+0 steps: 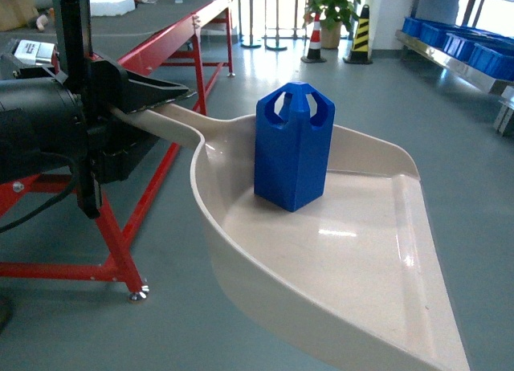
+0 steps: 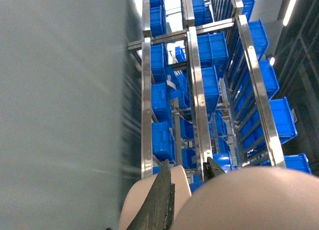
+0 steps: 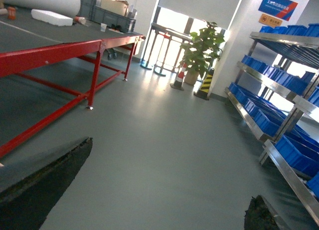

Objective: Place part in tray to right shelf

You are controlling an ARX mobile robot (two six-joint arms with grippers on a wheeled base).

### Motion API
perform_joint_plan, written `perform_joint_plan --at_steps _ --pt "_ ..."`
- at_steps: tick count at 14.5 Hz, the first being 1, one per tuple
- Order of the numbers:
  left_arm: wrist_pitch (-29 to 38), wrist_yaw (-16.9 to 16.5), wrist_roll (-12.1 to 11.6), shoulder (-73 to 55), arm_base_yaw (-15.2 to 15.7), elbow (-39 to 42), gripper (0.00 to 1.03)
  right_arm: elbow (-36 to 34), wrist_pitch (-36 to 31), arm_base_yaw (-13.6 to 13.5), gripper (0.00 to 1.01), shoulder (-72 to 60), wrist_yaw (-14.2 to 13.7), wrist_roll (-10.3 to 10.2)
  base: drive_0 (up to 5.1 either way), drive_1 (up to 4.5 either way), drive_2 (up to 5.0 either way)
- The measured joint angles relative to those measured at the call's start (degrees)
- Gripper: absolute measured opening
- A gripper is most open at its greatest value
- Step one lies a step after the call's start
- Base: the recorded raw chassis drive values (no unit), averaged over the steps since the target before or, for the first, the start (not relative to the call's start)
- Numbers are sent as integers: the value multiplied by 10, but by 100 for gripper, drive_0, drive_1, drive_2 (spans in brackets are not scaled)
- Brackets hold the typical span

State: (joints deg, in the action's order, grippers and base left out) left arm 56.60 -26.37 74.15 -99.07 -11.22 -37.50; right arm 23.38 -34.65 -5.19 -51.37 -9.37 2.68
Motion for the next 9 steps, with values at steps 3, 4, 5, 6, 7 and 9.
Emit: perform_joint_plan --at_steps 3,4,5,6,7,9 --pt "0 -8 0 0 -9 0 13 0 -1 3 98 1 -2 0 0 0 0" --pt "0 -4 0 0 -5 0 13 0 -1 3 98 1 -2 0 19 428 -390" --pt "-2 -3 0 0 -1 0 13 0 -1 3 98 1 -2 0 -1 423 -426" --pt "2 0 0 0 1 0 13 0 -3 3 98 4 -2 0 -10 416 -436" --pt "-2 -1 0 0 0 0 13 0 -1 3 98 2 -2 0 -12 415 -440" --pt "0 -1 0 0 0 0 13 0 -2 3 98 1 -2 0 -15 415 -445"
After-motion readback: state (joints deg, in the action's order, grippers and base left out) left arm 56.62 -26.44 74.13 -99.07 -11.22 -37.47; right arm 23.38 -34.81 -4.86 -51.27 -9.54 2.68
